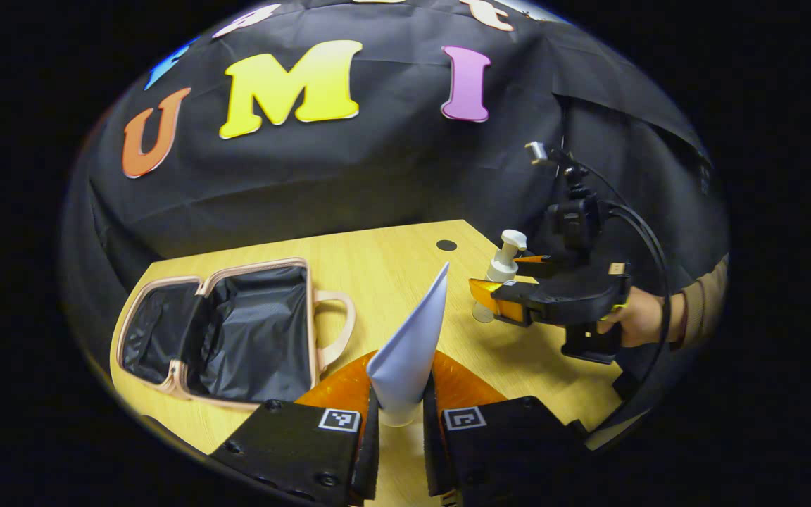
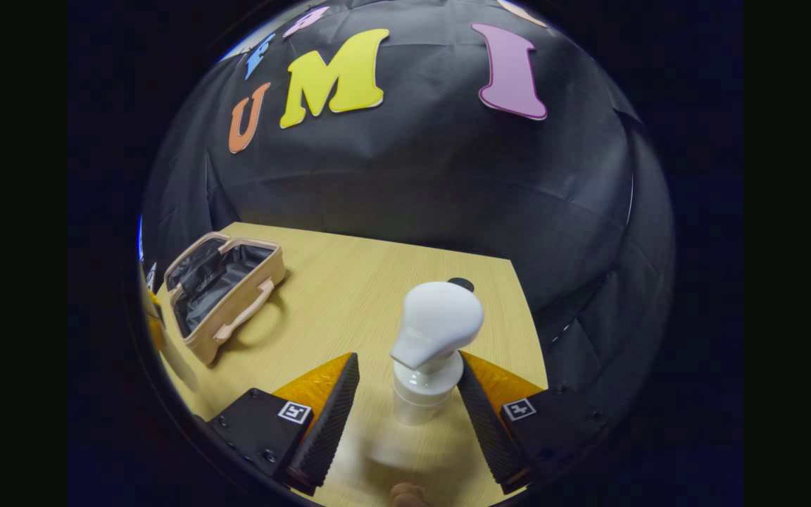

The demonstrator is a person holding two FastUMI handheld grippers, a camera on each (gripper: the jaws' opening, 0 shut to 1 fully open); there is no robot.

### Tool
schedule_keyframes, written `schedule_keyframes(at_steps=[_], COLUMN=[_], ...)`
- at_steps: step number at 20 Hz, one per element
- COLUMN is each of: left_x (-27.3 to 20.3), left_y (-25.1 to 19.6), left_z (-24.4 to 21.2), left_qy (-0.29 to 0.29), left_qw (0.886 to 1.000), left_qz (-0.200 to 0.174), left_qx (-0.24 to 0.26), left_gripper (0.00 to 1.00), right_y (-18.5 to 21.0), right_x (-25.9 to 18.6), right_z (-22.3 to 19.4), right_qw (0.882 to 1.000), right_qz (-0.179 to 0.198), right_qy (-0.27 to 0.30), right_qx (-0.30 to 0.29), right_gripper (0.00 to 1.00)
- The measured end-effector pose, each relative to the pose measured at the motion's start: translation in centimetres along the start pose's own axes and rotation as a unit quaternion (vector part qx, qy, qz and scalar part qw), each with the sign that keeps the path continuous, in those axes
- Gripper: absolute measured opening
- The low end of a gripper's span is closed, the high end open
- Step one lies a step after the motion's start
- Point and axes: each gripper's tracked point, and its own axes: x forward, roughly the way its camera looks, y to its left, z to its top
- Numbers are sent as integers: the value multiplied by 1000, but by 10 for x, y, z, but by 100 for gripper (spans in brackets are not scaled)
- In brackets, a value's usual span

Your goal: First open the suitcase, pack the skin care products into it, and then close the suitcase.

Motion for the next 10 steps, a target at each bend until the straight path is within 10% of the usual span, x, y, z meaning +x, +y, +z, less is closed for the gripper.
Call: schedule_keyframes(at_steps=[7, 10], left_x=[-100, -123], left_y=[50, 76], left_z=[-19, -29], left_qy=[4, 6], left_qw=[995, 991], left_qz=[84, 108], left_qx=[-49, -75], left_gripper=[29, 29], right_y=[1, -2], right_x=[9, 5], right_z=[0, -1], right_qw=[1000, 999], right_qz=[-23, -37], right_qy=[-8, -12], right_qx=[2, 3], right_gripper=[79, 60])
